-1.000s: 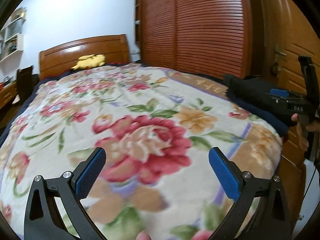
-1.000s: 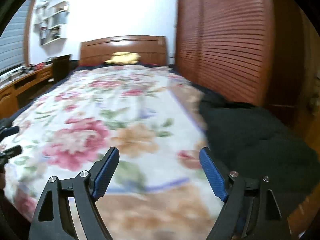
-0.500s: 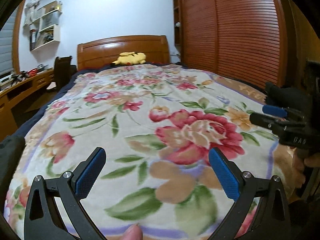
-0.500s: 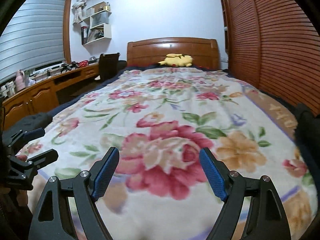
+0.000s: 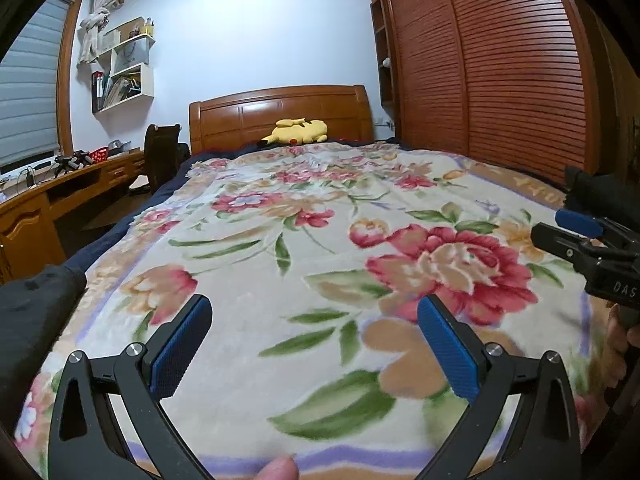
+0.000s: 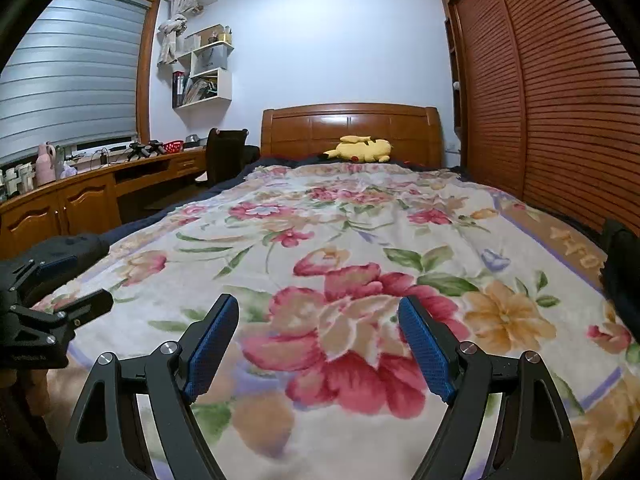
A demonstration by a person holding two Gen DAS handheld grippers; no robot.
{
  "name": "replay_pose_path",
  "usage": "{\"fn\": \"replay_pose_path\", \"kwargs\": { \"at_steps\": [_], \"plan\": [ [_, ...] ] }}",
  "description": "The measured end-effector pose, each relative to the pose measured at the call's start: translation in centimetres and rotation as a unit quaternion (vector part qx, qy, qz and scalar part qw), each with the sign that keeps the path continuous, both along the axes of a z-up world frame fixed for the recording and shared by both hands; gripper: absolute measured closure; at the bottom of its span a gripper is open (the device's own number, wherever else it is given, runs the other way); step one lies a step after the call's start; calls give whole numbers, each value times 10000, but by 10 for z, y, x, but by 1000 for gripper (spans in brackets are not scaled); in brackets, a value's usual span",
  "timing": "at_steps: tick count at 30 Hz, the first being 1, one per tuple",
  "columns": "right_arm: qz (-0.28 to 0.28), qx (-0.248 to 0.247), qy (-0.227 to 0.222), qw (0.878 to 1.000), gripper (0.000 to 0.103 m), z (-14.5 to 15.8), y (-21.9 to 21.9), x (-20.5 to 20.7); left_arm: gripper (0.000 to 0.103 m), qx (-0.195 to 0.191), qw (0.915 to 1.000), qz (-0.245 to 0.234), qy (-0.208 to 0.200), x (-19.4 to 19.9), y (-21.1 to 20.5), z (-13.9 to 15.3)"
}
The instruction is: Fold large clothes
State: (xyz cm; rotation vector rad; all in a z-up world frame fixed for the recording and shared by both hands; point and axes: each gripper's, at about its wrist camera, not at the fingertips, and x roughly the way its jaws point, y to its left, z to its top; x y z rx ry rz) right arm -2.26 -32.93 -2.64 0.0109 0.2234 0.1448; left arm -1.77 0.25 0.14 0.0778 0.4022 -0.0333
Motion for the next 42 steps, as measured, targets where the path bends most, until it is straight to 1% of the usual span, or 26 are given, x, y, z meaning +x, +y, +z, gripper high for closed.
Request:
{"fn": "replay_pose_path", "kwargs": {
  "at_steps": [5,10,23,32,42],
  "plan": [
    [-21,-73,17,10000,19,-9,6,6,0,-201,9998,-71,57,-2,3,-2],
    [-10,-76,40,10000,19,-8,12,11,0,-325,9994,-74,-26,-6,5,-1],
    [-31,-30,11,10000,19,-10,19,23,0,-325,9994,-47,-47,-7,6,1],
    [-32,-8,-25,10000,19,-11,19,25,0,-421,9990,37,-153,-10,10,4],
    [-17,46,-56,10000,19,-12,23,28,0,-392,9992,43,-107,-10,10,4]
  ]
}}
